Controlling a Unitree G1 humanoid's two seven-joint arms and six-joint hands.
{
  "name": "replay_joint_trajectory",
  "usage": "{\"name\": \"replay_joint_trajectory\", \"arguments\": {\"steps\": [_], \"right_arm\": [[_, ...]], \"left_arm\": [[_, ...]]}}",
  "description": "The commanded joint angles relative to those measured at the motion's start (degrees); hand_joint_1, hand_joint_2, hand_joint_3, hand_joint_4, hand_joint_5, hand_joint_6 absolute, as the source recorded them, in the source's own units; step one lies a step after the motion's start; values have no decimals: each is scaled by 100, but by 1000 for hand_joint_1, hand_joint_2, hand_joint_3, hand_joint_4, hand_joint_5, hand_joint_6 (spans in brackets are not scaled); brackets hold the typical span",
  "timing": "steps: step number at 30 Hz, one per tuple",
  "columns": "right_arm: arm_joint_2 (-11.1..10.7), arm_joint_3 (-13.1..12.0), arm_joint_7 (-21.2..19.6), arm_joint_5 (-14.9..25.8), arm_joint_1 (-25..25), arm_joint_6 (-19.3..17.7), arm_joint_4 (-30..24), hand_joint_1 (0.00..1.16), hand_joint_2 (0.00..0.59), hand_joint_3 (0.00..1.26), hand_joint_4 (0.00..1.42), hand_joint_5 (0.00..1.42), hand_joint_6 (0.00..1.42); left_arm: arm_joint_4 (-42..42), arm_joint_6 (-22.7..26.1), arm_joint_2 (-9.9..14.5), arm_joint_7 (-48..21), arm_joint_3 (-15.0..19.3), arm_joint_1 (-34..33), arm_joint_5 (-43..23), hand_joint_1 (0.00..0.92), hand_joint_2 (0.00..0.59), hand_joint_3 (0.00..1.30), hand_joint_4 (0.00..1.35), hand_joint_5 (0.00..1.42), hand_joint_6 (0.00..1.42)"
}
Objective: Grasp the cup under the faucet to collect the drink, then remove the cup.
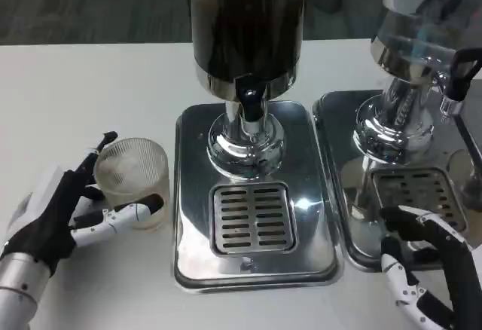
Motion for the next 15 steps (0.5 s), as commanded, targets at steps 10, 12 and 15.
{"name": "replay_joint_trajectory", "arguments": {"steps": [10,12,15], "right_arm": [[68,-25,-62,29,54,-29,-26,479,468,397,390,372,505],[66,-30,-61,35,47,-30,-24,479,468,397,390,372,506],[56,-45,-60,38,48,-37,-41,478,470,398,390,372,507]], "left_arm": [[63,87,-216,771,-59,14,328,415,63,227,340,571,901],[107,75,-229,872,-99,0,387,414,67,265,382,617,1013],[213,80,-234,1030,-193,-41,533,414,69,295,419,662,1099]]}}
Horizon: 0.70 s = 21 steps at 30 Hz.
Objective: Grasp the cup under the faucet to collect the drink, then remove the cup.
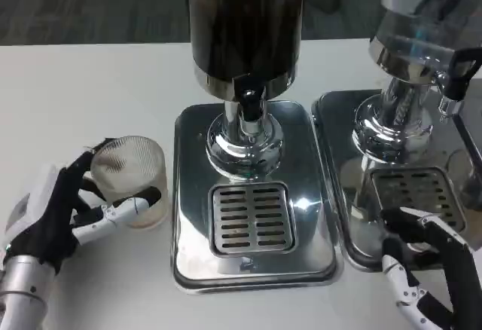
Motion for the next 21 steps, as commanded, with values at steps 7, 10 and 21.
{"name": "replay_joint_trajectory", "arguments": {"steps": [7,10,21], "right_arm": [[-20,-76,-24,72,-5,-38,-53,468,473,404,390,373,508],[-22,-77,-20,78,-20,-38,-47,463,471,404,390,373,508],[-5,-73,-66,107,-95,-47,20,451,470,405,390,373,517]], "left_arm": [[357,-115,-51,502,-244,-109,240,419,73,362,511,756,1206],[425,-259,-88,748,-245,-99,275,435,77,394,553,799,1255],[779,-760,-188,1422,-135,-198,275,477,86,495,669,918,1361]]}}
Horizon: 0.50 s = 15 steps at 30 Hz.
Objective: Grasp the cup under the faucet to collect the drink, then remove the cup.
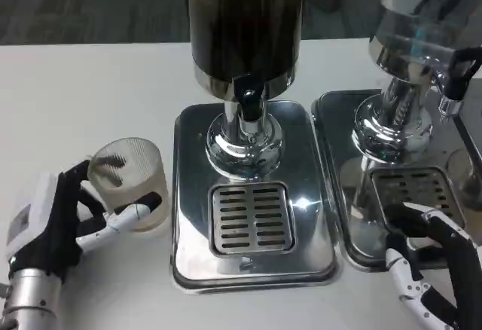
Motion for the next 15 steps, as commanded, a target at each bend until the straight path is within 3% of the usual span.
{"name": "replay_joint_trajectory", "arguments": {"steps": [1,15], "right_arm": [[-5,-31,-63,19,-19,-48,30,450,470,405,390,373,517],[-7,-47,-94,55,-99,-78,121,443,470,405,390,373,518]], "left_arm": [[131,-286,-21,306,55,-139,-17,480,82,503,678,922,1375],[53,-522,7,1057,-2,-107,256,496,69,566,743,970,1416]]}}
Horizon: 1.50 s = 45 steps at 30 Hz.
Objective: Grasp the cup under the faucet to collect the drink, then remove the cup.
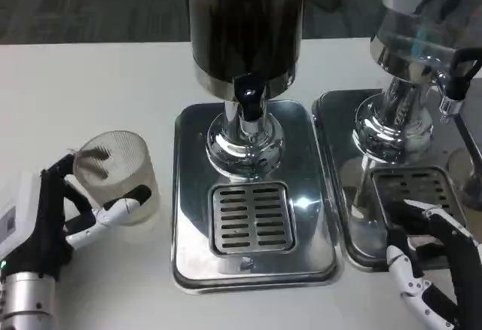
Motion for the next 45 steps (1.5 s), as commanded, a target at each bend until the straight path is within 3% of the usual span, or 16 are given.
{"name": "replay_joint_trajectory", "arguments": {"steps": [1,8,19,45], "right_arm": [[-9,-32,-69,46,-42,-81,80,443,470,405,390,373,518],[-12,-22,-71,53,-67,-104,103,445,475,405,390,381,518],[38,5,-130,33,-20,-123,104,459,476,405,390,375,518],[185,131,-343,-51,392,-128,-196,513,484,406,376,372,508]], "left_arm": [[-157,-255,36,316,-16,-84,198,496,69,567,743,970,1417],[-569,-441,67,289,-55,69,381,504,65,568,753,981,1418],[-950,-599,-28,-49,-431,186,590,506,64,568,753,971,1401],[-280,-407,-499,-604,-1157,-498,667,510,62,568,748,960,1384]]}}
